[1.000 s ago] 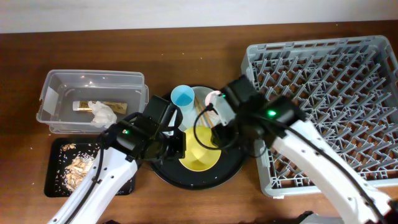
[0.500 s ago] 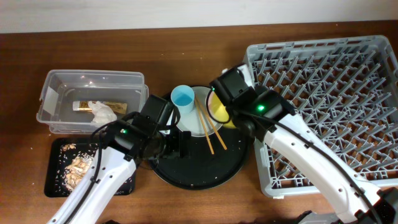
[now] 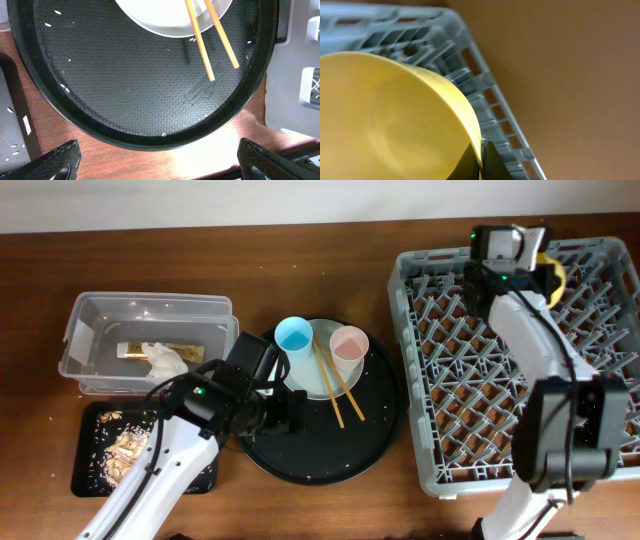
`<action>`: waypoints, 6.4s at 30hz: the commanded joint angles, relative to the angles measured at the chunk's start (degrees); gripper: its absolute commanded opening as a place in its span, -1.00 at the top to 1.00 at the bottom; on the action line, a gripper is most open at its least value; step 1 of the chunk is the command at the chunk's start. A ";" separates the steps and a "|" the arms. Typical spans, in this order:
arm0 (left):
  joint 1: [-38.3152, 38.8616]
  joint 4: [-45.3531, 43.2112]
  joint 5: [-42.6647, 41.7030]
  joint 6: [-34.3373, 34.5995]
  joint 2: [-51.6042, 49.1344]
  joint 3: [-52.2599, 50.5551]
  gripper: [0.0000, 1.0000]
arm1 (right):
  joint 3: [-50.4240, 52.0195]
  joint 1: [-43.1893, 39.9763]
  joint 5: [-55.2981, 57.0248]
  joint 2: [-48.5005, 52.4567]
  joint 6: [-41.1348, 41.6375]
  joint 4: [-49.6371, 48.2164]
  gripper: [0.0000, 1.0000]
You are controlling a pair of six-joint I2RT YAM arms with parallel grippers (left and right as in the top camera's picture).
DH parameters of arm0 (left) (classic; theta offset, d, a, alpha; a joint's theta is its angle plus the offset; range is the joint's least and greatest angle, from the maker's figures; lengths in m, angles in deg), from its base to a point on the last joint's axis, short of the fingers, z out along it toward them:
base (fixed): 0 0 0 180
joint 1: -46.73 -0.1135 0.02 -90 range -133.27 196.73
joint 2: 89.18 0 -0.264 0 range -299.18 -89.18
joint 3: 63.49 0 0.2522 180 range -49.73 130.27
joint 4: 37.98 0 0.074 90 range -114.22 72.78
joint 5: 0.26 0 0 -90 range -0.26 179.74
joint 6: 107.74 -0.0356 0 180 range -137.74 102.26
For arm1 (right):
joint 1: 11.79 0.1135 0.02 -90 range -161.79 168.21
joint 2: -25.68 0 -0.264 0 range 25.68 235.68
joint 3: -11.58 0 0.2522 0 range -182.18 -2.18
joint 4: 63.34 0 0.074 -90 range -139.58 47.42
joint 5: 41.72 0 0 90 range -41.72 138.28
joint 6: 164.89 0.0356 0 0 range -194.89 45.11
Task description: Sort waste into correct bins and load items into the dishwasher rack
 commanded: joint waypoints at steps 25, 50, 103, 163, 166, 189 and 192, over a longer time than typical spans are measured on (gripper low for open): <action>-0.26 0.02 0.44 -0.96 0.63 0.90 -0.99 | -21.73 6.64 -47.65 -5.84 9.88 32.68 0.27; -0.26 0.02 0.44 -0.96 0.63 0.90 -0.99 | -22.62 -4.22 -10.71 -1.18 7.58 33.42 0.92; -1.18 -24.28 3.48 4.85 -2.84 0.90 -0.22 | -19.06 7.43 -89.79 -10.51 4.66 50.90 -0.97; -14.43 -35.85 -69.42 0.76 -15.32 14.93 0.99 | -19.06 8.50 -144.85 -10.86 -31.45 69.55 -0.43; -14.43 -35.85 -67.73 0.76 -15.32 14.93 0.99 | -19.06 8.50 -146.05 -10.86 -31.45 69.51 -0.25; -10.12 -5.97 -25.42 -4.35 -15.32 14.93 0.07 | -19.06 -5.92 -75.87 -10.51 9.79 53.77 0.00; -8.81 -5.95 -21.86 -4.37 -15.32 14.93 0.07 | -15.52 -4.11 -75.43 -10.49 9.77 51.98 -0.01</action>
